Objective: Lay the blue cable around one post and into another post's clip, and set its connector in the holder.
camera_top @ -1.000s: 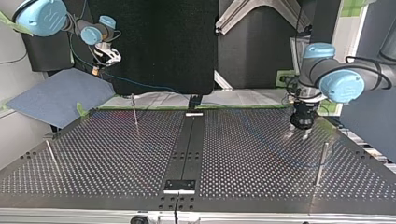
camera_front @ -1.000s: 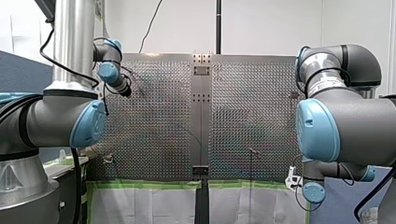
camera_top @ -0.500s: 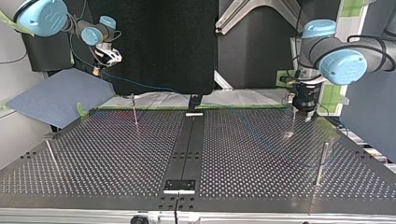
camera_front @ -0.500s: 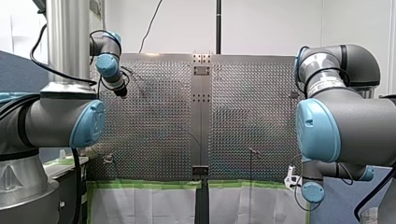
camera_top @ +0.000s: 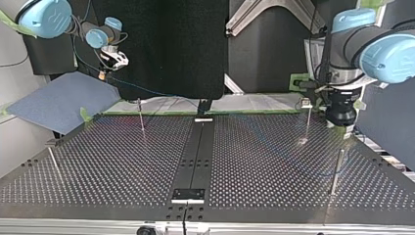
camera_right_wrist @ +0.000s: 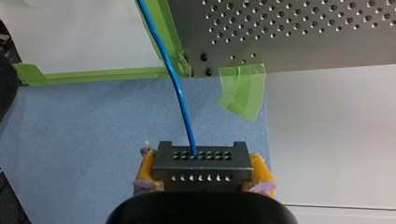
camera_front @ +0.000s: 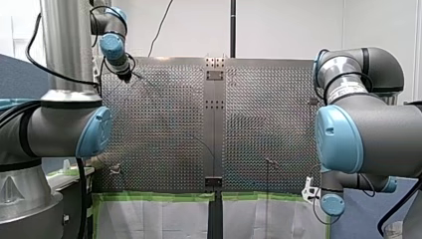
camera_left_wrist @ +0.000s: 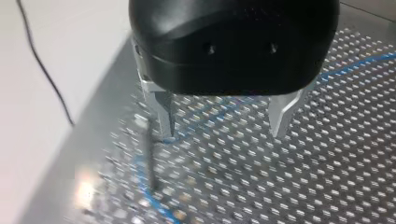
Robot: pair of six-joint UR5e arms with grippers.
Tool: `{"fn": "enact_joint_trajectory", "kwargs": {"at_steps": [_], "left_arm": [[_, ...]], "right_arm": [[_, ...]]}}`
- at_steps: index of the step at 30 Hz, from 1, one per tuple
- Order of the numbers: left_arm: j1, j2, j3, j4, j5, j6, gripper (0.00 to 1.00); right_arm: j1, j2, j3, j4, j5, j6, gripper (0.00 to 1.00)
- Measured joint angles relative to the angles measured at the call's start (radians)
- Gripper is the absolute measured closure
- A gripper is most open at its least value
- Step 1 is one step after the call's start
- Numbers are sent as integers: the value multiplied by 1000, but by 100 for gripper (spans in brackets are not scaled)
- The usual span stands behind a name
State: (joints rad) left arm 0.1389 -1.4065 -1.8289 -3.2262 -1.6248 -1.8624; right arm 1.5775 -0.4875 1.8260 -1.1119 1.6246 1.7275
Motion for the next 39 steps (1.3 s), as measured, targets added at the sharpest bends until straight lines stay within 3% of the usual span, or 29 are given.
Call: {"fn": "enact_joint_trajectory", "kwargs": {"at_steps": [8,16,21,27,39], "left_arm": [[2,73,73,-74,4,14,0],[-6,127,144,-144,59,30,0],[-17,116,189,-189,95,31,0],[-36,82,249,-249,101,32,0],[-60,49,353,-353,41,47,0]], "right_arm": [[1,0,-2,1,-3,0,100],[5,0,-3,1,-10,0,100],[7,0,-3,1,-11,0,100],[11,0,-3,1,-11,0,100],[16,0,-3,3,-11,0,100]]}}
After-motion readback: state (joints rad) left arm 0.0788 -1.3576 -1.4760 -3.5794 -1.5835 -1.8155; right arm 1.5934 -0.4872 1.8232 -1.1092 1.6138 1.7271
